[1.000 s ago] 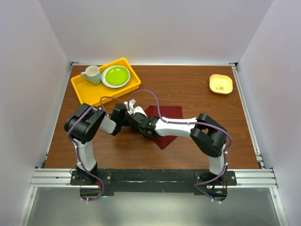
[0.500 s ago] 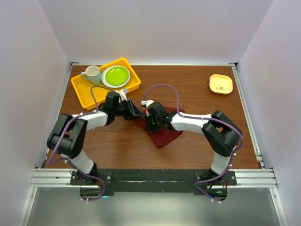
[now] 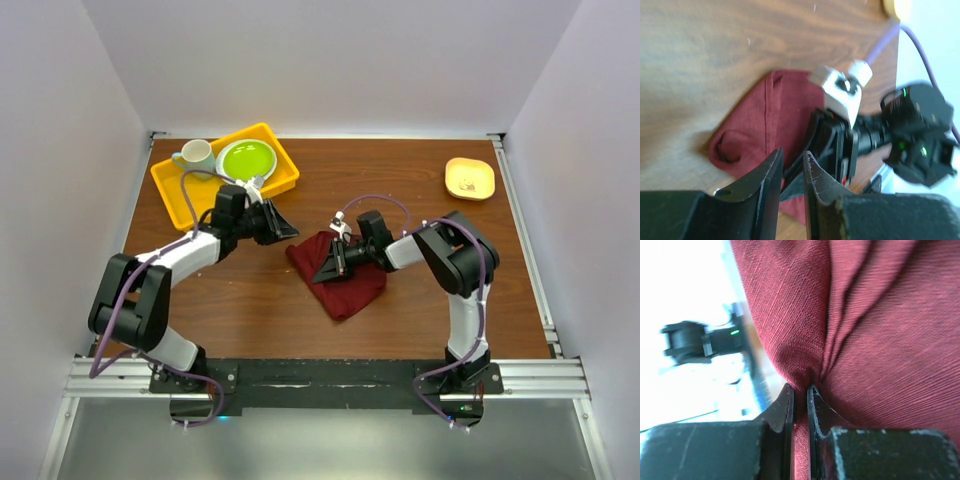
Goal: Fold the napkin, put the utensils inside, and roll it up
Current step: Roll the napkin with the utensil
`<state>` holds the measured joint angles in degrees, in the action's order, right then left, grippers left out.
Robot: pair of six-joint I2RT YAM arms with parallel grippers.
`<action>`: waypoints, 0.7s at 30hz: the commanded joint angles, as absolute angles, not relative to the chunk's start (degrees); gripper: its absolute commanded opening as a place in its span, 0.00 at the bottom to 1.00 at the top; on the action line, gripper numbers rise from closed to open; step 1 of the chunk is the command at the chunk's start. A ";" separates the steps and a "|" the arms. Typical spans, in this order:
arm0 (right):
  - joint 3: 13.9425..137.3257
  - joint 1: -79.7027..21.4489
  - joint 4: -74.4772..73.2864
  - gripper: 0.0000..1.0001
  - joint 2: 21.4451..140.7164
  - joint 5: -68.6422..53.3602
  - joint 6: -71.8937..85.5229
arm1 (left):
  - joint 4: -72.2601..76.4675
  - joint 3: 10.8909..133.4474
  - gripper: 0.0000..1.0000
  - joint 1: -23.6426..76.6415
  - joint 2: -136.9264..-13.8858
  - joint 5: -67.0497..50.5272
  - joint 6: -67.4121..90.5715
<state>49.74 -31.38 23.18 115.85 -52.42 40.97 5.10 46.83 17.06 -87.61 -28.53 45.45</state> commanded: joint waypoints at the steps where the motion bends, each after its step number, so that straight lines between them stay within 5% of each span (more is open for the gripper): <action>1: 46.75 -29.27 17.33 0.00 123.39 -57.39 46.32 | 10.80 45.00 0.27 20.29 -89.91 -32.08 47.72; 10: 52.73 -26.37 4.66 0.00 126.47 -55.90 40.34 | 24.51 41.14 0.22 24.96 -96.40 -34.80 54.14; 21: 52.64 -26.37 2.13 0.00 125.60 -53.97 37.27 | 49.11 34.90 0.04 25.05 -110.37 -34.98 57.39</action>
